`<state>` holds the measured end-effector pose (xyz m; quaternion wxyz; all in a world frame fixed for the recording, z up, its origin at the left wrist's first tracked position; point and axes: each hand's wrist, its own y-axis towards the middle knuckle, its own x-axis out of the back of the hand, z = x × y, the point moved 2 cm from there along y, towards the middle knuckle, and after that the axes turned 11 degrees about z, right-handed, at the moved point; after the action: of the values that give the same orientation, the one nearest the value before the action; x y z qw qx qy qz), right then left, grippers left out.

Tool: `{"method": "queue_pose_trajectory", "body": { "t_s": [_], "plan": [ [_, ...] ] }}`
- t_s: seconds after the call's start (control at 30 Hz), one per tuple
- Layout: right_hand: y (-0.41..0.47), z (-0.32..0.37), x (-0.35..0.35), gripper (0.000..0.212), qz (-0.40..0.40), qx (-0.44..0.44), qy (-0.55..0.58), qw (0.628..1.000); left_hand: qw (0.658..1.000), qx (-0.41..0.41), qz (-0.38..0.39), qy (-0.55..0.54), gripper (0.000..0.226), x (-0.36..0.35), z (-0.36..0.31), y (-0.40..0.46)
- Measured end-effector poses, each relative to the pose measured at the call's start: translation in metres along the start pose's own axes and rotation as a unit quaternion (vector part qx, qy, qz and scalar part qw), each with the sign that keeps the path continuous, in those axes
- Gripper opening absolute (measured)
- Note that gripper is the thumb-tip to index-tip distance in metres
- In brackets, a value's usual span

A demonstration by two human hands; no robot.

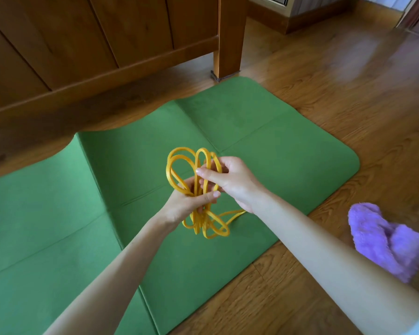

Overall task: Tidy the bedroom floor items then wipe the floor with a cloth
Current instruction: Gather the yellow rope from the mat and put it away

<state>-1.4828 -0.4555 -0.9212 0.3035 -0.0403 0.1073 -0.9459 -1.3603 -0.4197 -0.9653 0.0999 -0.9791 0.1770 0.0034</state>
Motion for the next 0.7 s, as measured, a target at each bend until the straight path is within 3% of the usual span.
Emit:
{"method": "queue_pose_trajectory", "body": {
  "t_s": [0.1,0.17,0.3,0.4,0.47,0.57,0.63,0.7],
  "plan": [
    [0.0,0.005,-0.001,0.017,-0.02,0.04,-0.145,0.988,0.999,0.013,0.014,-0.036,0.022,-0.009,0.002,0.002],
    [0.0,0.005,-0.002,0.024,-0.027,0.04,-0.156,0.987,0.996,0.024,0.002,-0.084,0.019,-0.01,0.004,0.004],
    [-0.001,-0.006,0.009,0.028,-0.113,0.02,-0.17,0.979,0.983,0.031,-0.071,-0.164,0.023,-0.006,0.009,0.006],
    [-0.006,-0.025,0.011,0.042,0.013,-0.065,-0.137,0.988,0.964,0.018,-0.13,-0.232,0.023,0.001,0.01,0.008],
    [-0.012,-0.036,0.006,0.045,0.099,-0.073,-0.161,0.979,0.955,0.012,-0.149,-0.258,0.023,0.005,0.012,0.007],
    [-0.012,-0.046,0.007,0.049,0.105,-0.056,-0.202,0.972,0.95,0.022,-0.159,-0.266,0.024,0.004,0.02,0.005],
    [-0.01,-0.049,0.009,0.062,0.125,-0.106,-0.193,0.967,0.949,0.028,-0.162,-0.269,0.024,0.003,0.026,0.004],
    [-0.01,-0.051,0.01,0.055,0.164,-0.149,-0.215,0.951,0.953,0.025,-0.163,-0.253,0.026,0.001,0.028,0.002]
  ]
}}
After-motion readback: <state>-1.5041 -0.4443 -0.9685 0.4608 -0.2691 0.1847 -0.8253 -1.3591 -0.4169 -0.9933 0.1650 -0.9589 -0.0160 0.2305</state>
